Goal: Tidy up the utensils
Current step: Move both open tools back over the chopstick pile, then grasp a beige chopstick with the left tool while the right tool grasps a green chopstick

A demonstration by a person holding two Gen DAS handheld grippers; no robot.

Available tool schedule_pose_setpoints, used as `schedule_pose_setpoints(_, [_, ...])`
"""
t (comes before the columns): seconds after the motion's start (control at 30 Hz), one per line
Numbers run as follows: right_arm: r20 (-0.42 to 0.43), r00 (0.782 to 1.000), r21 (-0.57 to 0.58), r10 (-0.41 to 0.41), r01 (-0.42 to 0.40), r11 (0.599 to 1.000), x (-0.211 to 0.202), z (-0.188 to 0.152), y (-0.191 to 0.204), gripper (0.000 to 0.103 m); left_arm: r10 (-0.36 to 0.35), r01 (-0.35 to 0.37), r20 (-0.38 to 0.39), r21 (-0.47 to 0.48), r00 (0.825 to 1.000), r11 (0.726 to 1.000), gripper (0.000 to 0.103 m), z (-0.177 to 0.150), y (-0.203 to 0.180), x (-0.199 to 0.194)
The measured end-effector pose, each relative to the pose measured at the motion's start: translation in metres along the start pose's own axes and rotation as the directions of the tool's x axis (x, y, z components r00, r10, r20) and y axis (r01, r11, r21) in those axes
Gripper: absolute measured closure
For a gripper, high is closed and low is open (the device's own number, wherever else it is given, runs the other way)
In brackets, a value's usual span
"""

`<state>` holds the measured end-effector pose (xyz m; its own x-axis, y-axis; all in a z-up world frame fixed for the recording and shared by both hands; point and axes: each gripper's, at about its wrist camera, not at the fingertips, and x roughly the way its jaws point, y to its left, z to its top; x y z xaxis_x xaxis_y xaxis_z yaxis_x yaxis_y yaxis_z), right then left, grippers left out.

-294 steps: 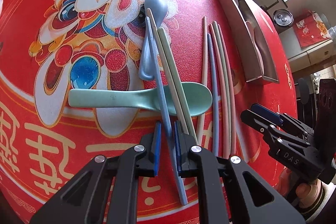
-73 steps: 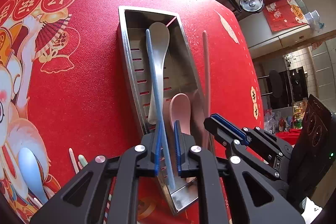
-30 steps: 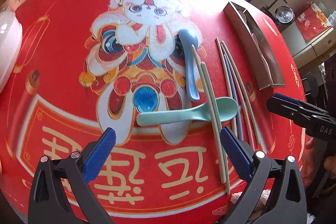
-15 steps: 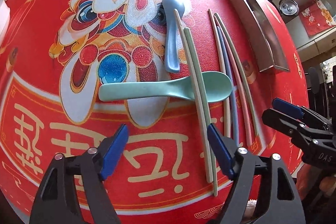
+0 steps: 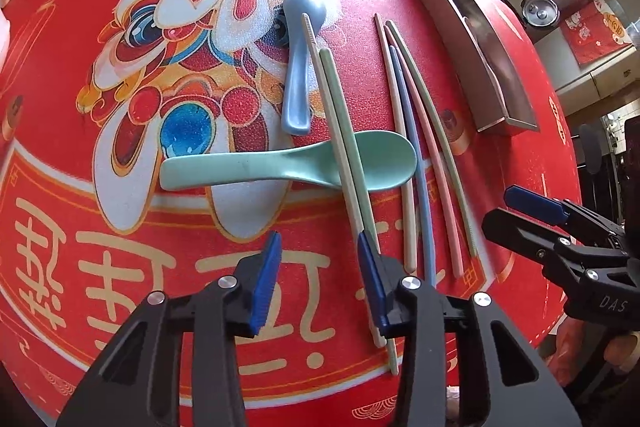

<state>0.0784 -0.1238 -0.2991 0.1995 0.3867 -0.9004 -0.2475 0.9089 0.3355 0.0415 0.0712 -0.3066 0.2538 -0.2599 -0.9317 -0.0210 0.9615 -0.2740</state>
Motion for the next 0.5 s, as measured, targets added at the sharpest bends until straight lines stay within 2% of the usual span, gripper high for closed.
schedule_pose_setpoints(0.17, [-0.007,1.000,0.000,-0.003,0.003,1.000,0.003,-0.002,-0.003,0.033,0.019,-0.019,0.005,0.027,1.000,0.999,0.066,0.001,-0.008,0.001])
schedule_pose_setpoints(0.43, [0.015,0.999,-0.065,-0.038,0.039,0.997,0.009,-0.002,-0.001,0.034,0.009,-0.010,0.003,0.038,1.000,0.999,0.069,0.007,-0.016,0.006])
schedule_pose_setpoints(0.5, [0.020,0.999,-0.081,-0.040,0.041,0.996,0.011,-0.001,0.000,0.038,0.003,-0.003,0.003,0.041,1.000,0.999,0.072,0.008,-0.018,0.007])
